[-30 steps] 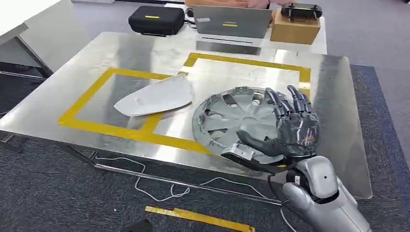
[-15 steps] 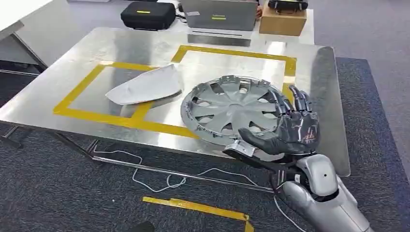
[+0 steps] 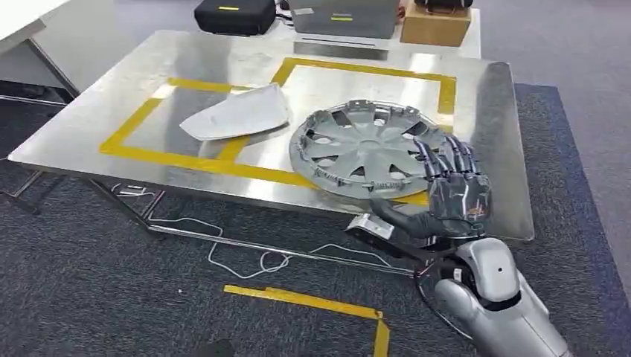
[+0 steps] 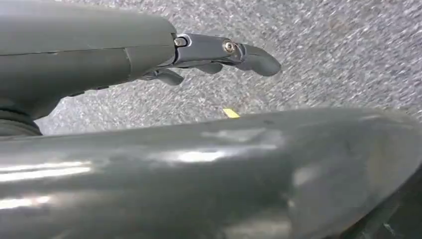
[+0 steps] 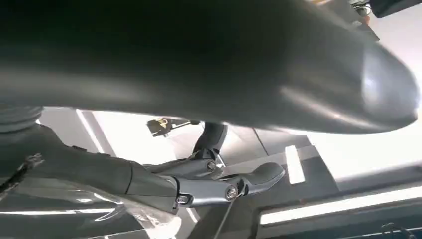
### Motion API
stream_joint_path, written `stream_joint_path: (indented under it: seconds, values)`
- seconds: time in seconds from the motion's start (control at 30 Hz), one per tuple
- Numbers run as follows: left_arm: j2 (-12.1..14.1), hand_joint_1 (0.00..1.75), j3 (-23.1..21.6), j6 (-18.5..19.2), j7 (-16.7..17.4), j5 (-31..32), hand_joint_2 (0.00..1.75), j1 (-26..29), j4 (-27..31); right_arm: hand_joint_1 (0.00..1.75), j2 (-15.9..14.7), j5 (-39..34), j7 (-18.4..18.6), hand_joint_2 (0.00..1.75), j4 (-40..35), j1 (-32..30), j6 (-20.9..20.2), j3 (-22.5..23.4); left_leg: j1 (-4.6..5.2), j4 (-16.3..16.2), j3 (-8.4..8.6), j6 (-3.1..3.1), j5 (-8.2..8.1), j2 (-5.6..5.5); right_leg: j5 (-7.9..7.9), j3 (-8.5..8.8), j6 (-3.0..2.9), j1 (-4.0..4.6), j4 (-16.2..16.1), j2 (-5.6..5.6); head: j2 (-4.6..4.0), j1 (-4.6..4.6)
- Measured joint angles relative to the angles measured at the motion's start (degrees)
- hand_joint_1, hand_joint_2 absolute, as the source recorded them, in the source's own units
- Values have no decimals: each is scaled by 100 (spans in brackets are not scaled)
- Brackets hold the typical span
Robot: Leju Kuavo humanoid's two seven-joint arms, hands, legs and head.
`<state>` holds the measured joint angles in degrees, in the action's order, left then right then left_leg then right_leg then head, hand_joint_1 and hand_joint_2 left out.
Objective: Take the parts from the cabinet and place them on the table.
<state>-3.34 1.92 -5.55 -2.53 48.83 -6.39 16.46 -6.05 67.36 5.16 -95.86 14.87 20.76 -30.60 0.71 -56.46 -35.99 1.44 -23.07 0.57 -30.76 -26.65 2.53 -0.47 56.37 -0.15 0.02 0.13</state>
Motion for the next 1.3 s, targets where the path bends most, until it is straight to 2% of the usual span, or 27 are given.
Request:
stream_joint_path:
  seconds: [0.1,0.13,0.17,0.2,0.27,0.3,0.33,0.37,0.43,0.47,0.5,0.53,0.63,0.67,0.7,0.77,0.8,0.83,0.9,0.93,0.97,1.0,1.03,1.13,1.17,1.23,1.3]
  values:
    - [2,0,0,-4,9,-7,0,8,0,0,9,-11,0,0,9,-22,-7,2,-19,5,-35,-71,157,5,1,-44,-74,31,-65,18,2,-15]
    - [6,0,0,-6,11,-9,0,19,0,0,9,-24,0,0,11,-25,-11,4,-7,3,-60,-113,194,-4,67,-118,-160,13,-94,7,0,-9]
    - [15,0,0,-7,13,-9,0,25,0,0,9,-33,2,0,13,-6,-13,2,-33,-51,-110,-157,27,-27,129,-129,-227,-14,-99,-18,0,-9]
    - [15,0,0,-7,17,-9,0,29,0,0,13,-39,2,0,15,-5,-20,2,-38,-284,-183,-199,-296,-31,177,-193,-284,-17,-95,-18,0,-59]
    - [11,0,-2,-9,17,-17,0,32,0,0,22,-44,4,0,26,-17,-24,2,-73,-1146,-412,-255,-920,-32,285,-334,-306,-11,-82,-20,0,-66]
    - [9,0,-2,-13,17,-17,0,34,0,0,22,-44,4,0,37,-21,-26,2,-82,-1600,-507,-269,-1114,-32,340,-413,-305,-7,-67,-20,0,-70]
    - [9,0,0,-17,17,-18,0,37,0,0,22,-48,4,0,46,-27,-26,2,-87,-1851,-516,-276,-1129,-32,392,-498,-304,-5,-50,-19,0,-66]
    - [11,0,0,-22,17,-20,0,38,0,0,22,-50,4,0,50,-31,-26,2,-87,-1831,-417,-271,-978,-32,444,-590,-297,-5,-32,-17,0,-72]
    - [15,0,0,-28,17,-22,0,36,0,0,22,-52,4,0,55,-32,-26,2,-87,-1171,80,-233,-577,-33,522,-740,-269,-5,9,-4,0,-74]
    - [22,0,0,-31,17,-26,0,32,0,0,24,-52,4,0,55,-31,-26,4,-86,-665,423,-202,-474,-45,551,-777,-247,-5,26,-1,0,-74]
    - [33,0,0,-31,17,-28,0,25,0,0,24,-52,4,0,55,-30,-24,7,-73,-195,724,-165,-570,-76,579,-817,-216,14,35,-1,0,-70]
    - [31,0,0,-33,15,-42,0,20,0,0,24,-52,4,0,55,-26,-22,11,-61,61,839,-133,-626,-83,636,-841,-175,23,51,-8,2,-57]
    - [31,0,0,-31,17,-52,0,30,0,0,26,-52,4,0,59,-27,-22,9,-31,88,766,-50,-571,-80,780,-894,-57,-4,4,-10,0,-72]
    - [17,0,0,-31,15,-52,0,31,0,0,26,-52,4,0,63,-30,-22,17,-88,138,736,1,-505,-43,687,-947,-26,-7,39,-3,0,-61]
    - [20,0,0,-31,17,-52,0,25,0,0,26,-52,4,0,72,-31,-20,26,-75,135,683,37,-457,-38,439,-1055,-5,-7,186,2,2,-55]
    - [35,0,0,-31,17,-61,0,27,0,0,26,-50,4,0,101,-37,-20,39,-53,131,552,84,-358,-27,-218,-1291,21,-17,1083,3,0,-26]
    - [35,0,0,-31,17,-63,0,26,0,0,26,-52,4,0,116,-48,-20,46,-36,124,480,92,-305,-24,-421,-1401,31,-16,1518,3,0,-24]
    - [33,0,0,-31,17,-66,0,27,0,0,26,-52,4,0,133,-67,-20,55,-22,116,409,96,-254,-19,-470,-1442,33,-15,1809,4,0,-26]
    - [31,0,0,-31,17,-68,0,41,0,0,26,-52,13,0,166,-111,-17,90,3,92,270,95,-162,-18,-109,-1198,9,-8,1692,4,0,-24]
    - [33,0,0,-31,17,-68,0,42,0,0,26,-39,30,0,181,-116,-15,105,13,72,199,89,-119,-21,139,-887,-29,1,1269,4,0,-28]
    - [33,0,0,-37,15,-70,0,43,0,0,26,-29,50,0,190,-116,-13,127,21,51,148,82,-90,-23,262,-535,-73,17,750,3,0,-24]
    - [31,0,2,-42,17,-77,0,44,0,0,26,-2,66,0,192,-117,-7,162,25,30,108,66,-55,-23,100,-229,-134,42,222,-2,2,-33]
    - [31,0,0,-48,17,-87,0,45,0,0,26,18,98,0,192,-132,2,197,47,9,79,39,-24,-25,33,16,-147,50,-105,-12,0,-33]
    - [33,0,2,-87,15,-118,0,80,0,0,26,46,153,0,201,-322,37,343,7,33,33,-40,130,-17,73,-19,-196,88,-152,2,2,-37]
    - [50,0,2,-107,15,-125,0,105,0,0,24,46,162,0,203,-419,46,396,17,13,3,-71,81,-32,163,-66,-236,18,-211,-29,0,-15]
    - [52,0,2,-136,17,-151,0,153,0,0,24,15,214,0,214,-562,99,536,-16,-371,-126,-146,-494,-47,273,-185,-335,18,-193,-39,0,-37]
    - [57,0,4,-172,15,-190,0,191,0,0,24,-43,232,0,214,-810,162,723,-79,-1341,-352,-219,-1128,-47,394,-350,-330,20,-172,-46,0,-48]
